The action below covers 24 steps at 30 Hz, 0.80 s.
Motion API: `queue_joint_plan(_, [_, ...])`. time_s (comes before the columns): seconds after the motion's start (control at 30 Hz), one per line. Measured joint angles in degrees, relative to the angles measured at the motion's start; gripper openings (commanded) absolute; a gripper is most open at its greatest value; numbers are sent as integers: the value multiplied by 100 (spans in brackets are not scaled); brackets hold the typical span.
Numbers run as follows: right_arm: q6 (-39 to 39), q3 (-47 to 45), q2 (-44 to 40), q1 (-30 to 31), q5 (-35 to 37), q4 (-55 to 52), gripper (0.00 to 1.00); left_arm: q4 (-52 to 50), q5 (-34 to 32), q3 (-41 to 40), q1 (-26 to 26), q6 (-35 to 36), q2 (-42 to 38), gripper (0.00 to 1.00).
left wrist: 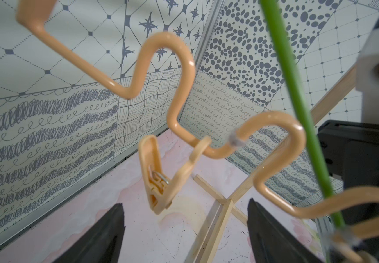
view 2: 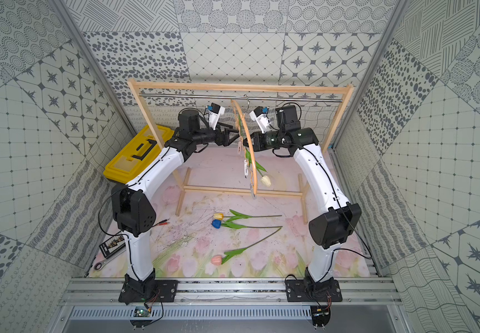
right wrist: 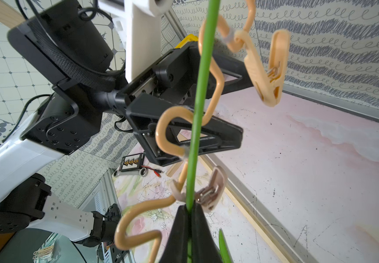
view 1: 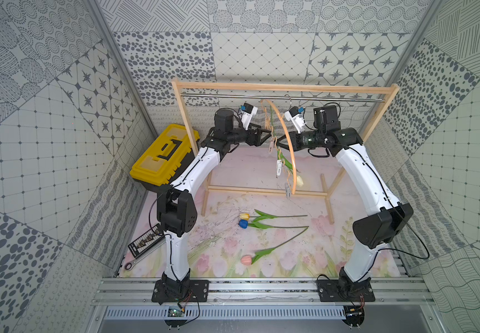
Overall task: Dry the flowers on a clothes hanger
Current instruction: Open the clamp at the hanger.
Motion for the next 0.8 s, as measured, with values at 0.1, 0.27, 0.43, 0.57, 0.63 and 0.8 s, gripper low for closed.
queue_joint_plan(0.1, [-48, 7, 9, 61, 0, -66, 0, -15, 35, 149, 0, 13, 105, 87])
queue_joint_plan(0.27, [-98, 87, 46, 70, 2, -170, 0, -57, 46, 243, 13, 22, 151, 91])
queue_joint_plan(0.43, [-131, 101, 57, 74, -4, -216, 0, -76, 92, 286, 44, 42, 153, 86])
queue_joint_plan(0.57, [-160, 101, 57, 74, -13, -245, 0, -87, 179, 348, 72, 59, 157, 73])
queue_joint_plan(0.63, [-166, 101, 55, 79, -15, -245, 0, -90, 219, 365, 72, 63, 157, 68])
queue_joint_plan(0.8, [-203, 101, 57, 96, -20, -245, 0, -92, 295, 372, 74, 79, 157, 58])
